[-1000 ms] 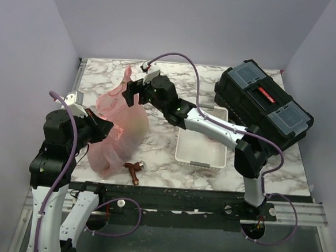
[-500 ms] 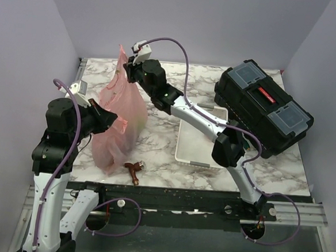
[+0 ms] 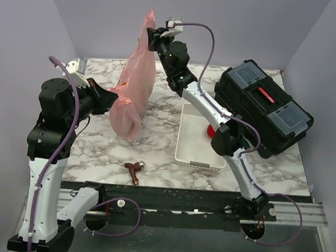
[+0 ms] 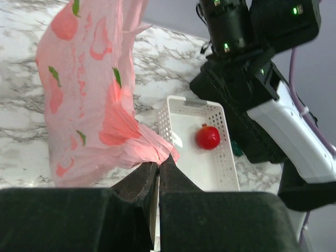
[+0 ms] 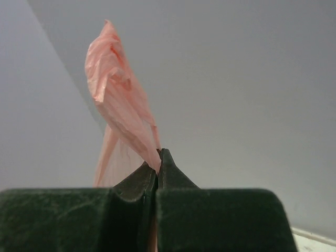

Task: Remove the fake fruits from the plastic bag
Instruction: Adjust the plastic bag at the center of the board.

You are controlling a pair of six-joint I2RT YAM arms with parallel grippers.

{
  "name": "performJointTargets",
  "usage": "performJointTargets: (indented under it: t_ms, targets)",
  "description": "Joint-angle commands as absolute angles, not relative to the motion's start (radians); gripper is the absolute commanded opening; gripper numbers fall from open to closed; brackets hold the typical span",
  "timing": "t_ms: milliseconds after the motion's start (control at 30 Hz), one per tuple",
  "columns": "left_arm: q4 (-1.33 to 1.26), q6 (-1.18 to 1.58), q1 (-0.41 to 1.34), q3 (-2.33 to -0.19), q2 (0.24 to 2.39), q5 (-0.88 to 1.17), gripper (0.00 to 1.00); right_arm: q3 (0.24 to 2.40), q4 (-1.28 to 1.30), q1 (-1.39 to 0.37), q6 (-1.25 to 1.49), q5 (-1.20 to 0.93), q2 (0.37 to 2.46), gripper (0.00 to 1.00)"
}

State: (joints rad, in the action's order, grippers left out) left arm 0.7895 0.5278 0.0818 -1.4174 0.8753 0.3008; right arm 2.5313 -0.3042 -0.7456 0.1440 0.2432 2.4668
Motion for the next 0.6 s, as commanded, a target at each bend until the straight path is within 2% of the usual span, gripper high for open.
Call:
performJointTargets:
  t_ms: [0, 200, 300, 333, 500, 533, 567]
  targets:
    - [0.738, 0.54, 0.119, -1.329, 0.854, 0.447, 0.0, 2.541, -0.37, -0.693, 0.254, 0.247, 2.491, 0.01]
    - [0.612, 0.655, 0.201, -1.048, 0.838, 0.646, 0.0, 2.411, -0.338, -0.687, 0.272, 0.216, 2.461, 0.01]
    - [0.565, 0.703, 0.262, -0.963, 0.854, 0.661, 0.0, 2.322, -0.289, -0.686, 0.273, 0.232, 2.413, 0.01]
    - [0.561, 0.705, 0.275, -0.949, 0.854, 0.645, 0.0, 2.292, -0.268, -0.687, 0.274, 0.243, 2.389, 0.05]
    - [0.563, 0.701, 0.282, -0.947, 0.858, 0.61, 0.0, 2.206, -0.081, -0.687, 0.279, 0.244, 2.278, 0.45]
    - [0.563, 0.701, 0.282, -0.956, 0.859, 0.615, 0.0, 2.194, -0.035, -0.687, 0.283, 0.229, 2.255, 0.56]
    - [0.56, 0.704, 0.282, -0.962, 0.858, 0.616, 0.0, 2.197, 0.038, -0.687, 0.29, 0.222, 2.24, 0.61]
